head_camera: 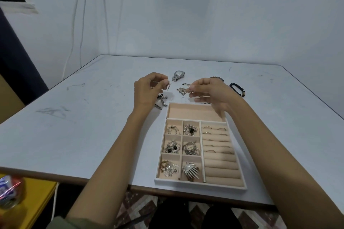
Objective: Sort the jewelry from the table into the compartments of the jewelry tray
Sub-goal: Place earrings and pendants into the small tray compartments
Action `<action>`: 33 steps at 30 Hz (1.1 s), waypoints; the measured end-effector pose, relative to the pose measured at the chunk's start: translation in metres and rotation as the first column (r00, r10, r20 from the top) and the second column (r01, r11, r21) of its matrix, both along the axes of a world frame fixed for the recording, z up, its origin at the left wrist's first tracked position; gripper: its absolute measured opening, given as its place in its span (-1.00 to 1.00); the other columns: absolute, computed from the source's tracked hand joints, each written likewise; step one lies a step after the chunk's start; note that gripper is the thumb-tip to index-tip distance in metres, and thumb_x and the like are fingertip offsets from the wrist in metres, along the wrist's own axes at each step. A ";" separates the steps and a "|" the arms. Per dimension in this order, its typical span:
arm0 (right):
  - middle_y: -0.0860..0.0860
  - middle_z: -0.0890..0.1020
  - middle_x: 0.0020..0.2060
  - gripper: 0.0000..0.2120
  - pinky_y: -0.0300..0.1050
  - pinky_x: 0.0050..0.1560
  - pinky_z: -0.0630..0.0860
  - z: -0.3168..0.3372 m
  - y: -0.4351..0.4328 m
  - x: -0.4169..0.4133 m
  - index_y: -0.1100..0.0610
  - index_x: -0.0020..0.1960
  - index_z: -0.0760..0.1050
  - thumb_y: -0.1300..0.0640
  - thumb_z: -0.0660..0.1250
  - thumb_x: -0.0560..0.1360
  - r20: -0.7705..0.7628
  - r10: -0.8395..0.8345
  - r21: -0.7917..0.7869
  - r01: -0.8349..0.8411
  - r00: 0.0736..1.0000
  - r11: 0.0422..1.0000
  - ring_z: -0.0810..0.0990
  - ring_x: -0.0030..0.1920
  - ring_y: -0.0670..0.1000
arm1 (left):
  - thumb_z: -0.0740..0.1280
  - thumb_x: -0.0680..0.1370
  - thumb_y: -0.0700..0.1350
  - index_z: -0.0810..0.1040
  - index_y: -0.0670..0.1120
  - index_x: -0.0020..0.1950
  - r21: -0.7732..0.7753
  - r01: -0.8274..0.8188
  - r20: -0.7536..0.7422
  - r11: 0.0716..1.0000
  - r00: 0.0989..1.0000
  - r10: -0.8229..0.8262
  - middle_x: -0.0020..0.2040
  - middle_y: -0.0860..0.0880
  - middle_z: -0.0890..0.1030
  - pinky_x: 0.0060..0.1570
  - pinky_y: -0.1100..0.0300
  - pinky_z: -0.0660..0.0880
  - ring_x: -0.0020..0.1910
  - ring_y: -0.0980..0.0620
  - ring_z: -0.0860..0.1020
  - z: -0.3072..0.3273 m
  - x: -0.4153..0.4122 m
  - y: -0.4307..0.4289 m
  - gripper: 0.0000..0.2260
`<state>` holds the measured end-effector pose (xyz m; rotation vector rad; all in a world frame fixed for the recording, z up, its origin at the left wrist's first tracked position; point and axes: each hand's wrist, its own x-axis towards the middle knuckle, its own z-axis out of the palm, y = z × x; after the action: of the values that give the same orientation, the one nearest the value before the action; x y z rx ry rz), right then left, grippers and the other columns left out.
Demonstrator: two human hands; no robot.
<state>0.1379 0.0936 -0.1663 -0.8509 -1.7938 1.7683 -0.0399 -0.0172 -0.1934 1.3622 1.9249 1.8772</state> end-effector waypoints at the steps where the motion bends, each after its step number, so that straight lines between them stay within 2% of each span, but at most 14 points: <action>1: 0.14 0.69 -0.11 -0.92 -0.16 -0.15 0.62 0.000 -0.002 0.002 0.20 -0.07 0.55 0.27 0.42 0.46 -0.027 0.000 -0.021 0.000 1.000 1.000 0.66 -0.18 0.05 | 0.44 0.48 -0.17 0.66 -0.18 -0.05 0.003 0.011 0.008 1.000 1.000 -0.011 -0.20 -0.10 0.68 -0.27 0.26 0.56 -0.33 0.09 0.58 0.001 0.002 -0.002 -0.89; 5: 0.14 0.65 -0.22 -0.93 -0.18 -0.25 0.62 0.001 -0.012 0.012 0.27 -0.06 0.54 0.34 0.39 0.46 -0.120 -0.023 -0.094 0.012 0.993 0.996 0.65 -0.27 0.04 | 0.47 0.45 -0.17 0.67 -0.14 -0.07 0.025 0.046 0.027 0.999 0.999 -0.047 -0.19 -0.10 0.69 -0.22 0.27 0.57 -0.29 0.06 0.62 0.003 0.007 -0.011 -0.91; 8: 0.11 0.65 -0.27 -0.92 -0.23 -0.27 0.61 0.004 -0.020 0.017 0.28 -0.06 0.55 0.37 0.38 0.45 -0.166 -0.041 -0.110 0.022 0.985 0.994 0.65 -0.32 0.01 | 0.49 0.43 -0.17 0.66 -0.05 -0.12 0.027 0.099 0.056 0.995 0.993 -0.100 -0.19 -0.07 0.69 -0.11 0.10 0.62 -0.22 -0.06 0.66 0.003 0.013 -0.020 -0.93; 10: 0.09 0.65 -0.29 -0.91 -0.24 -0.24 0.61 0.007 -0.025 0.019 0.28 -0.06 0.56 0.38 0.38 0.45 -0.186 -0.028 -0.110 0.007 0.982 0.994 0.65 -0.33 -0.01 | 0.50 0.42 -0.19 0.66 -0.05 -0.12 0.006 0.135 0.073 0.991 0.988 -0.135 -0.25 -0.02 0.69 -0.08 0.06 0.63 -0.24 -0.02 0.66 0.003 0.017 -0.026 -0.91; 13: 0.06 0.66 -0.31 -0.89 -0.25 -0.21 0.61 0.010 -0.033 0.024 0.28 -0.07 0.58 0.40 0.38 0.42 -0.196 0.005 -0.096 -0.025 0.981 0.995 0.65 -0.30 -0.01 | 0.49 0.41 -0.24 0.66 -0.10 -0.11 -0.013 0.192 0.121 0.981 0.975 -0.189 -0.29 0.01 0.68 -0.11 0.10 0.61 -0.29 0.06 0.65 0.004 0.023 -0.034 -0.90; 17: 0.08 0.66 -0.29 -0.84 -0.26 -0.20 0.60 0.012 -0.042 0.031 0.30 -0.07 0.59 0.39 0.41 0.35 -0.212 0.027 -0.097 -0.048 0.977 0.994 0.64 -0.29 0.00 | 0.49 0.41 -0.27 0.66 -0.15 -0.06 -0.024 0.231 0.130 0.973 0.965 -0.226 -0.25 -0.02 0.69 -0.12 0.25 0.58 -0.29 0.09 0.65 0.005 0.027 -0.042 -0.87; 20: 0.09 0.65 -0.29 -0.77 -0.26 -0.20 0.60 0.010 -0.047 0.037 0.32 -0.07 0.59 0.35 0.44 0.27 -0.218 0.021 -0.094 -0.043 0.976 0.995 0.62 -0.32 0.00 | 0.49 0.41 -0.26 0.67 -0.13 -0.05 -0.049 0.242 0.110 0.969 0.966 -0.235 -0.21 -0.02 0.69 -0.10 0.24 0.58 -0.25 0.08 0.66 0.004 0.029 -0.048 -0.85; 23: 0.11 0.64 -0.29 -0.84 -0.25 -0.20 0.61 0.008 -0.051 0.040 0.32 -0.08 0.59 0.41 0.41 0.35 -0.213 0.008 -0.085 -0.027 0.977 0.996 0.62 -0.35 0.00 | 0.49 0.41 -0.25 0.67 -0.09 -0.07 -0.068 0.241 0.093 0.968 0.968 -0.235 -0.17 -0.01 0.70 0.02 0.10 0.60 -0.20 0.02 0.68 0.001 0.029 -0.055 -0.86; 25: 0.12 0.63 -0.29 -0.86 -0.25 -0.21 0.62 0.008 -0.054 0.041 0.33 -0.08 0.58 0.43 0.40 0.37 -0.217 0.009 -0.084 -0.028 0.976 0.996 0.63 -0.35 0.00 | 0.48 0.42 -0.26 0.67 -0.07 -0.09 -0.077 0.235 0.074 0.969 0.970 -0.230 -0.18 0.02 0.69 0.04 0.08 0.60 -0.20 0.01 0.68 -0.001 0.029 -0.060 -0.87; 30: 0.09 0.64 -0.31 -0.86 -0.24 -0.21 0.62 0.008 -0.062 0.044 0.33 -0.07 0.58 0.43 0.40 0.37 -0.189 0.046 -0.041 -0.055 0.981 0.998 0.61 -0.34 0.00 | 0.49 0.42 -0.24 0.67 -0.04 -0.12 -0.077 0.245 0.023 0.966 0.969 -0.244 -0.18 0.00 0.70 -0.02 0.20 0.58 -0.16 0.00 0.66 -0.003 0.031 -0.070 -0.88; 33: 0.10 0.64 -0.29 -0.84 -0.25 -0.23 0.61 0.007 -0.066 0.045 0.33 -0.04 0.58 0.41 0.40 0.38 -0.151 0.065 -0.019 -0.069 0.986 0.997 0.59 -0.35 0.01 | 0.49 0.42 -0.20 0.67 0.04 -0.15 -0.116 0.237 -0.096 0.964 0.964 -0.249 -0.15 0.07 0.69 -0.11 0.30 0.49 -0.11 0.06 0.62 -0.005 0.032 -0.074 -0.87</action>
<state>0.1827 0.0276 -0.1592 -0.6545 -1.7247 1.8485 -0.0077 -0.0913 -0.1985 1.6153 1.7775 1.5986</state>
